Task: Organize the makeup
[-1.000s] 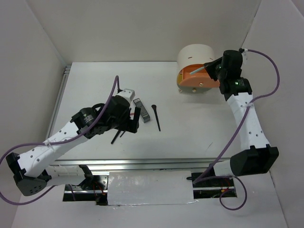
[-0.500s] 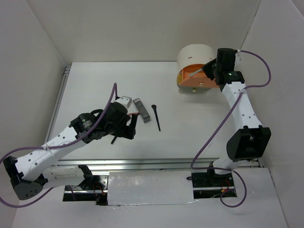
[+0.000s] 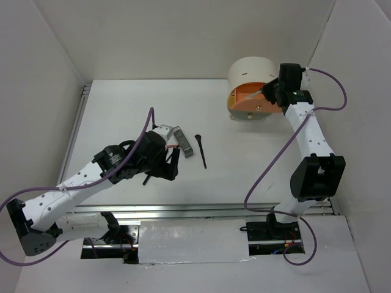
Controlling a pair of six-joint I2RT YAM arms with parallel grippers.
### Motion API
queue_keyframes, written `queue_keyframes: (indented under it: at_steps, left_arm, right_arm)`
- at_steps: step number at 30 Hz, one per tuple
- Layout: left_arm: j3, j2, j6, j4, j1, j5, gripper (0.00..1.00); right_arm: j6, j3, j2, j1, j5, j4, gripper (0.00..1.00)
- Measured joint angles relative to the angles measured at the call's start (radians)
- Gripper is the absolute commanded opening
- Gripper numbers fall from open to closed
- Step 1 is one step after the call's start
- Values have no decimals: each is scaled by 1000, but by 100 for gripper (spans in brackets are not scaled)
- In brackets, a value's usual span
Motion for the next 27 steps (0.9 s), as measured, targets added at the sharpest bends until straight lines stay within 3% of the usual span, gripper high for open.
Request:
queue_keyframes:
  at_steps: [2,5,12,14,15,16,19,23,27]
  left_arm:
    - [0,9,1,8,0,9,99]
    - [0,26,5,19,0,20,99]
    - [0,58,31,34,0,38,99]
    - [0,71,35,39,0,43,100]
    - [0,77,36,42,0,45,99]
    - [0,82,39,47,0,47,99]
    - [0,94,50,61,0,51,99]
    - [0,105,52,71,0,54,99]
    - [2,121,52,70,0,54,99]
  right_arm:
    - [4,1,17,-12,-1,0,47]
    - [4,1,23,-24,1,10,61]
    - [-19,2,14,-34,-21,41,64]
    - [-34,4,4,-35,-27,40,51]
    - [-43,5,-6,-37,-28,40,36]
    - [-52,5,-24,-37,-29,35,4]
    - [-55,-56,-127,-40,-28,47,0]
    - [-47,-309,-375,-42,-31,83,0]
    - [-36,-472,-474,-52,-38,94,0]
